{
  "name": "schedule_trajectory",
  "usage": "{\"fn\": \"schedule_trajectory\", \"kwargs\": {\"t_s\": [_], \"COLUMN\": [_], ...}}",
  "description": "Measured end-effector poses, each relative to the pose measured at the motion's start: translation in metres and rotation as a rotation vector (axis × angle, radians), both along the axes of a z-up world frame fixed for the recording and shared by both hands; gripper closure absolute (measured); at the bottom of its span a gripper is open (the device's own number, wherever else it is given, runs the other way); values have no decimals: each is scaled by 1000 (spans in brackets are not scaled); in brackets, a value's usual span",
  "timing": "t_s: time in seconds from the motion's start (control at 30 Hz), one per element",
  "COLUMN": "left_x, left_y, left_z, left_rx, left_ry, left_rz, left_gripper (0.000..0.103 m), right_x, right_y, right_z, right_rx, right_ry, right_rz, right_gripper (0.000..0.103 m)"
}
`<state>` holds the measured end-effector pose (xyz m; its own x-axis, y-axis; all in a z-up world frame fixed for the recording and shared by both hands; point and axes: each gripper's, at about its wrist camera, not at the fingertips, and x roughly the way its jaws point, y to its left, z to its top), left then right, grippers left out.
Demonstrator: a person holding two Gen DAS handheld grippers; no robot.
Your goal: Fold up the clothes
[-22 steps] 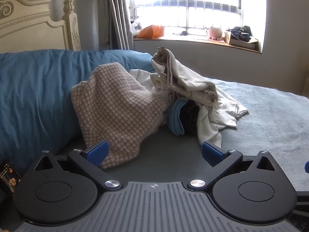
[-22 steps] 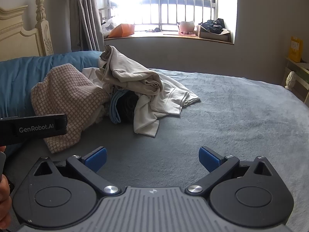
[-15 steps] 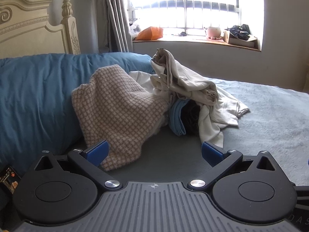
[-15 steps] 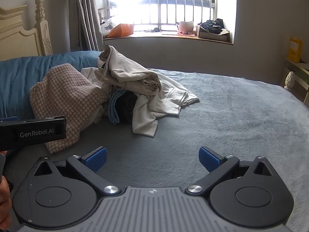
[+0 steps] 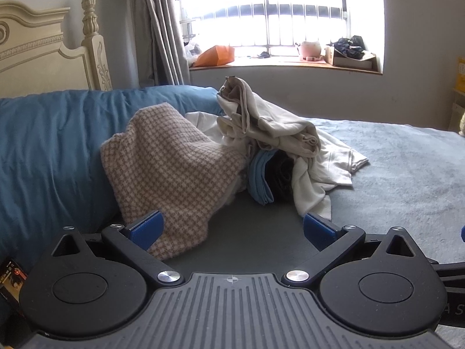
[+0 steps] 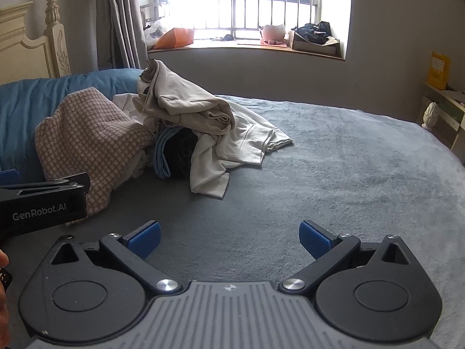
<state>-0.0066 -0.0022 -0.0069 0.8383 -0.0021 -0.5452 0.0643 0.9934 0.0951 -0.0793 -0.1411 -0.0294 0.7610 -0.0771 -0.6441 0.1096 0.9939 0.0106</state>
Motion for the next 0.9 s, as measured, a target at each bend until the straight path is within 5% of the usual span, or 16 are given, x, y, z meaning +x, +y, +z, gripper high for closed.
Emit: {"fn": "schedule_trajectory", "kwargs": {"t_s": [0.9], "left_x": [4], "left_y": [2], "left_z": [-1], "left_rx": [-6], "left_ry": [24], "left_rz": [14], "left_gripper": [0], "right_x": [2], "right_y": [2], "right_z": [-2], "right_rx": [-6], "right_ry": [13], "right_rz": [-4], "right_gripper": [0]}}
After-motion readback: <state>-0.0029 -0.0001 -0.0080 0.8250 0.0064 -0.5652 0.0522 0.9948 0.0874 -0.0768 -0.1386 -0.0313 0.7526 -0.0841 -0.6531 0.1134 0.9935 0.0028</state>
